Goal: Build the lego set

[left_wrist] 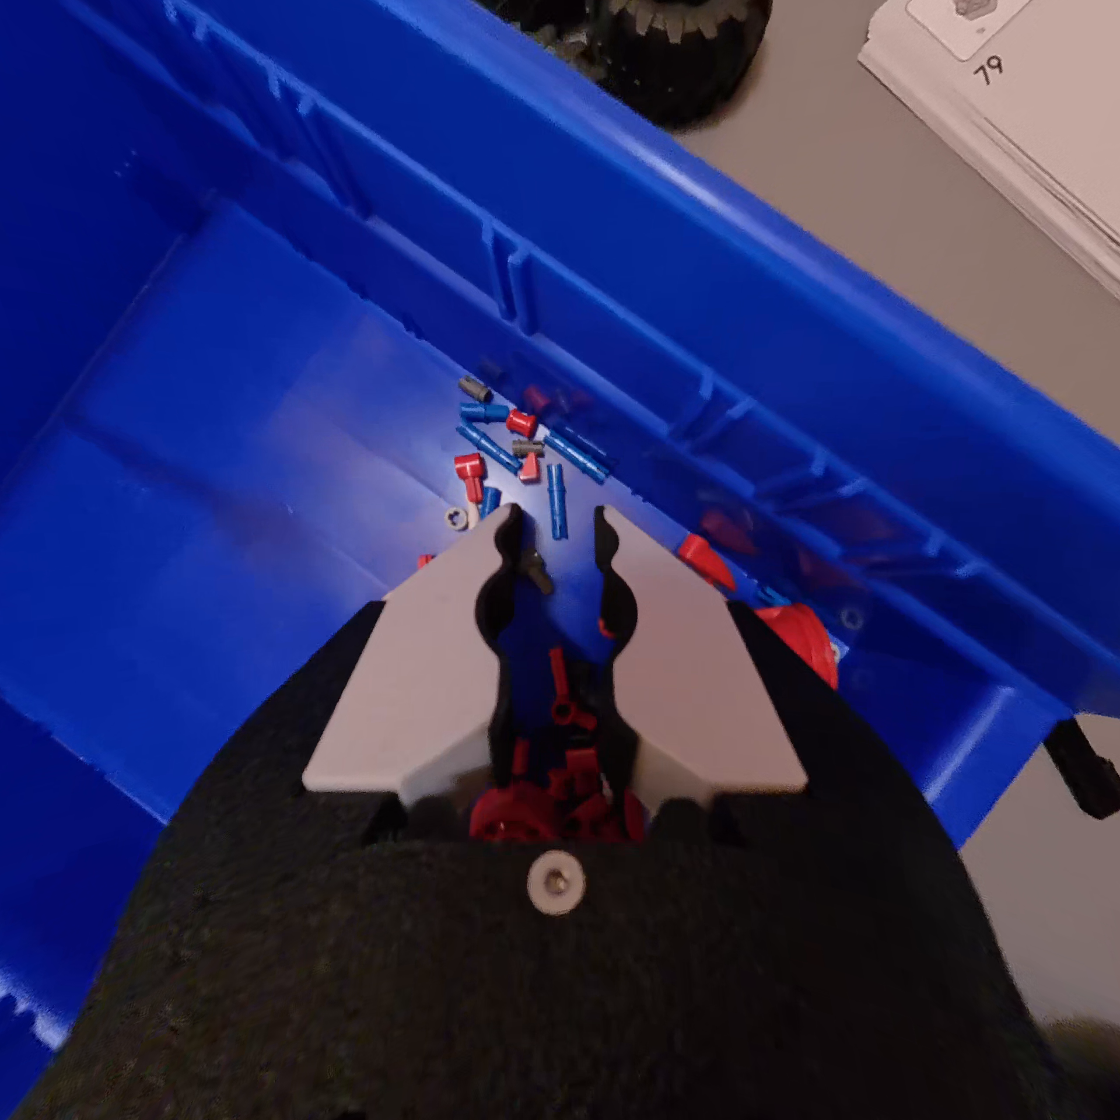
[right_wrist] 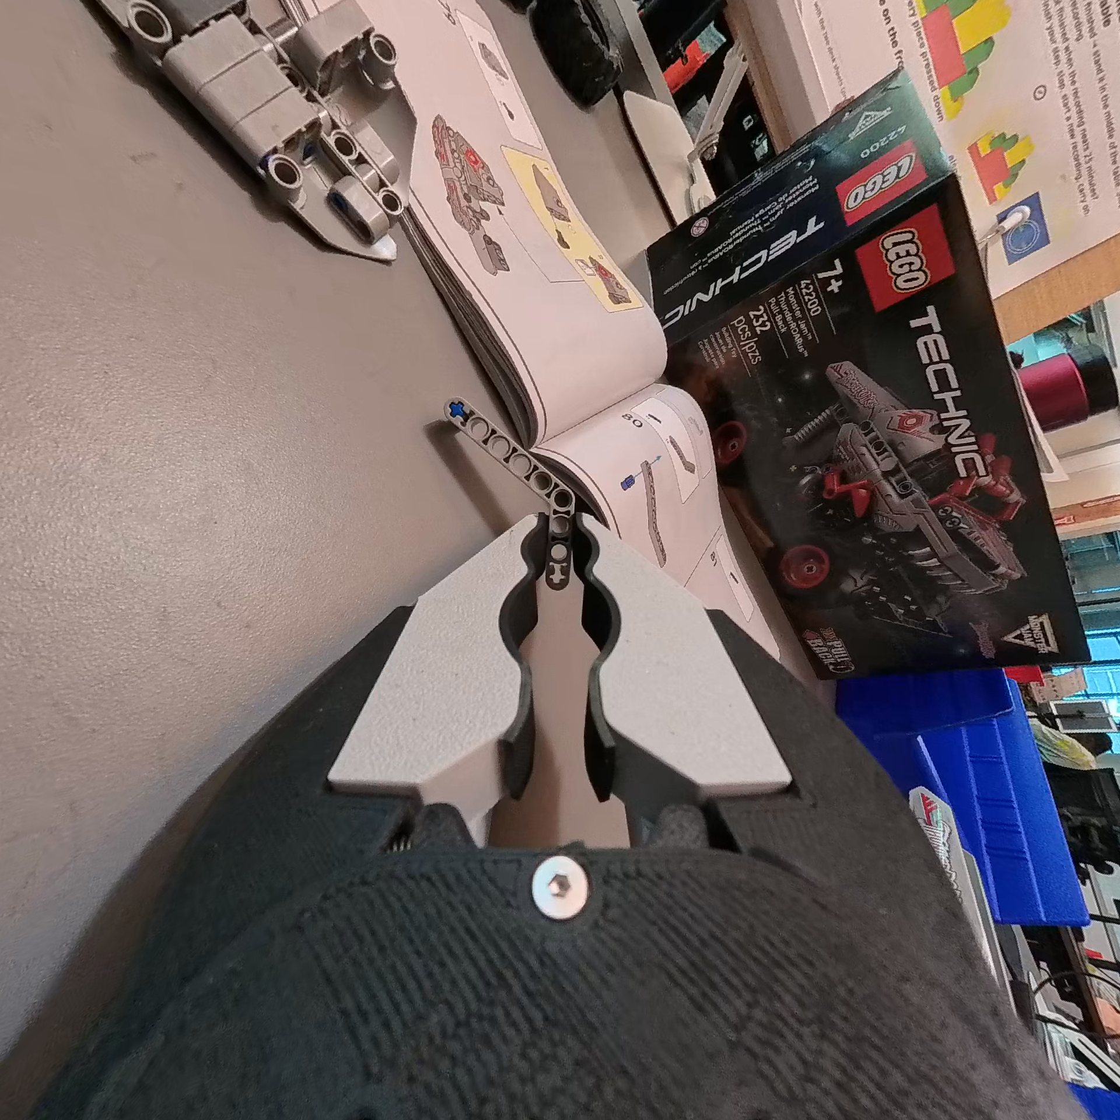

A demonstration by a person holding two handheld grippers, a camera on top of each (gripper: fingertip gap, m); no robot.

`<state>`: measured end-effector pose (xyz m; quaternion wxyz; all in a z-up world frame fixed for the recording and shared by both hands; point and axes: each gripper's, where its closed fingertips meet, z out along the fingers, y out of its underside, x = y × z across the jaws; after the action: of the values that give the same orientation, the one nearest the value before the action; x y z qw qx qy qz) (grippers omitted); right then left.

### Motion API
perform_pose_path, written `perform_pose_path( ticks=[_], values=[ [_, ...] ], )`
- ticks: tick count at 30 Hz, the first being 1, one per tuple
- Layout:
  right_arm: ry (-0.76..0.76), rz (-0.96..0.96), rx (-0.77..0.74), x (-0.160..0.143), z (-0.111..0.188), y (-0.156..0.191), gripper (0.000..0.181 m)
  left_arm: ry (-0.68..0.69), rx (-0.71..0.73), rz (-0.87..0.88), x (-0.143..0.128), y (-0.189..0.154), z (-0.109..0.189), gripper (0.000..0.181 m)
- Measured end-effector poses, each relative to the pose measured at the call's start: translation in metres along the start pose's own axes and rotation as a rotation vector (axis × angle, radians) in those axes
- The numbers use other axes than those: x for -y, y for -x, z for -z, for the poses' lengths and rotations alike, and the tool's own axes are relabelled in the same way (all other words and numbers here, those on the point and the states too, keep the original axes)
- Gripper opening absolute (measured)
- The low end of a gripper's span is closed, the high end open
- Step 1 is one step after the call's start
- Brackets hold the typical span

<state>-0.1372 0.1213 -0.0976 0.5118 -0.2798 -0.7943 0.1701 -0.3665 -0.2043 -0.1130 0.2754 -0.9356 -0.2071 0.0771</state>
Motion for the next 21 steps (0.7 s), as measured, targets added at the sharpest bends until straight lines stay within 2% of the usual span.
perform_pose_path(
  ticks=[2, 3, 7, 9, 15, 18, 21],
  values=[
    [0.000, 0.000, 0.000, 0.000, 0.000, 0.000, 0.006, -0.014, -0.008, 0.034, 0.002, 0.000, -0.002, 0.019],
    [-0.001, 0.000, 0.000, 0.000, 0.000, 0.000, 0.006, -0.013, -0.004, 0.054, 0.002, 0.002, -0.002, 0.008],
    [-0.007, 0.003, 0.005, 0.001, 0.001, 0.001, 0.006, -0.010, -0.023, 0.049, 0.003, -0.002, 0.005, 0.005],
    [-0.013, 0.001, 0.012, 0.002, 0.001, 0.001, 0.006, -0.084, -0.024, 0.063, 0.016, -0.002, 0.021, 0.003],
    [-0.027, 0.003, 0.019, 0.004, 0.002, 0.002, 0.006, -0.247, 0.122, 0.059, 0.047, 0.009, 0.086, 0.002],
    [-0.011, -0.052, 0.070, 0.006, 0.003, 0.006, 0.006, -0.326, 0.160, -0.009, 0.071, -0.007, 0.113, 0.002],
    [0.014, -0.156, 0.118, 0.013, 0.014, -0.001, 0.005, -0.403, 0.151, -0.103, 0.101, -0.040, 0.130, 0.001]
  ],
)
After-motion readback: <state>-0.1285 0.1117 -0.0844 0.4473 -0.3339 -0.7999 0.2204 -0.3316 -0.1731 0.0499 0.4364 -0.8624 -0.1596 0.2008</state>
